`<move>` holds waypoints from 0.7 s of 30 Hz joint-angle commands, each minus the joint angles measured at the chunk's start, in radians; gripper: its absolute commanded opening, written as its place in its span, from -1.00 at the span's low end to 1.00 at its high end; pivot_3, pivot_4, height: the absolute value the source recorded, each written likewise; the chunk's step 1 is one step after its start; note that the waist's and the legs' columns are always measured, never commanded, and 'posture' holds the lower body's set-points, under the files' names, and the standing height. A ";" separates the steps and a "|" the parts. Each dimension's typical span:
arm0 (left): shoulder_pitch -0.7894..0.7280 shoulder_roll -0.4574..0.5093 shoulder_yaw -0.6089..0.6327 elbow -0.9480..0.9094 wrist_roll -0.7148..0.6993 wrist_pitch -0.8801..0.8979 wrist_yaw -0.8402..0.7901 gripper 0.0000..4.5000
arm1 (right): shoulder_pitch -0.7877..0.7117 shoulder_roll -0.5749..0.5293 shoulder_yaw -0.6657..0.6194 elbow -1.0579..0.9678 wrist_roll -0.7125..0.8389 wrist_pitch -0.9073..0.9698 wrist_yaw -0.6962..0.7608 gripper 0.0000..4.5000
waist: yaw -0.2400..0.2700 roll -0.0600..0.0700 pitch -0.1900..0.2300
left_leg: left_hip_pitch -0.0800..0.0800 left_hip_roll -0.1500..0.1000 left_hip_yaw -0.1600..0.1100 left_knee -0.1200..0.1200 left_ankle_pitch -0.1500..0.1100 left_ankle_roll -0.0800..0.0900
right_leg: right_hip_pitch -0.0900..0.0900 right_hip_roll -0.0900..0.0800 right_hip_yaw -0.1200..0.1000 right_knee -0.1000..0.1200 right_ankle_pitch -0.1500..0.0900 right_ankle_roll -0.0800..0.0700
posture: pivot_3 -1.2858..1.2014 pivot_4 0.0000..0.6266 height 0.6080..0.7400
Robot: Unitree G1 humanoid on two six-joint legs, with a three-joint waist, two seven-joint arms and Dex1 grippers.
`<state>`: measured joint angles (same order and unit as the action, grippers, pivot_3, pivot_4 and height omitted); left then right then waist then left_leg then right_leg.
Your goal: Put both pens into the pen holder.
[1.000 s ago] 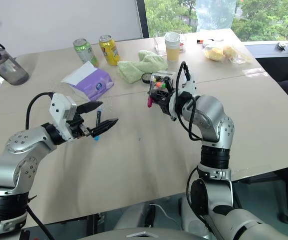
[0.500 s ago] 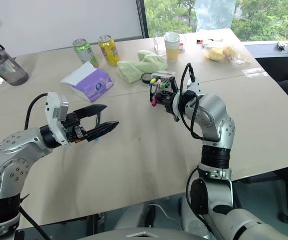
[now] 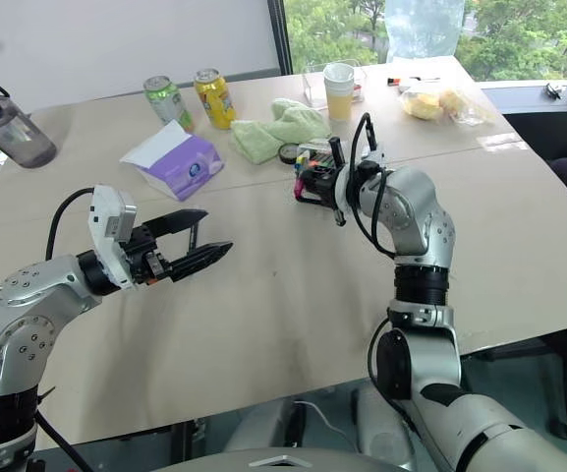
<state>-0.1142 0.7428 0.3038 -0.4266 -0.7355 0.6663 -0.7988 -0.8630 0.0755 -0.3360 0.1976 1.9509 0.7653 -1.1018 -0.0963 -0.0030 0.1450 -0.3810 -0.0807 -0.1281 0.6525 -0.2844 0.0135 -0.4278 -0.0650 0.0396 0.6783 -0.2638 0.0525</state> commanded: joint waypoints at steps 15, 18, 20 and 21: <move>0.013 0.007 0.016 -0.032 0.017 -0.043 0.011 1.00 | -0.111 -0.019 -0.016 0.117 -0.044 -0.110 0.029 -0.46 | -0.001 0.000 0.000 | 0.000 0.001 0.002 0.000 0.000 0.000 | -0.001 0.000 0.001 0.000 0.000 0.000 | 0.03 -0.52 1.00; 0.016 0.007 0.016 -0.032 0.018 -0.046 0.010 1.00 | -0.137 -0.026 -0.027 0.149 -0.063 -0.117 0.048 0.17 | -0.002 0.000 0.000 | 0.000 0.001 0.002 0.000 0.000 0.000 | -0.001 0.000 0.001 0.000 0.000 0.000 | 0.03 -0.52 1.00; 0.020 0.005 0.016 -0.033 0.019 -0.049 0.010 1.00 | -0.155 -0.027 -0.034 0.161 -0.075 -0.118 0.065 0.58 | -0.002 0.000 0.000 | 0.000 0.001 0.002 0.000 0.000 0.000 | -0.001 0.000 0.001 0.000 0.000 0.000 | 0.03 -0.52 1.00; 0.019 0.004 0.014 -0.032 0.020 -0.050 0.010 1.00 | -0.162 -0.027 -0.037 0.166 -0.079 -0.117 0.070 0.83 | -0.002 0.000 0.000 | 0.000 0.001 0.002 0.000 0.000 0.000 | -0.001 0.000 0.001 0.000 0.000 0.000 | 0.03 -0.52 1.00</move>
<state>-0.0954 0.7423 0.3040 -0.4266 -0.7170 0.6365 -0.7894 -0.9840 0.0483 -0.3675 0.3776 1.8704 0.6492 -1.0589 -0.0979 -0.0029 0.1451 -0.3812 -0.0800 -0.1261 0.6521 -0.2844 0.0136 -0.4289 -0.0647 0.0405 0.6787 -0.2638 0.0525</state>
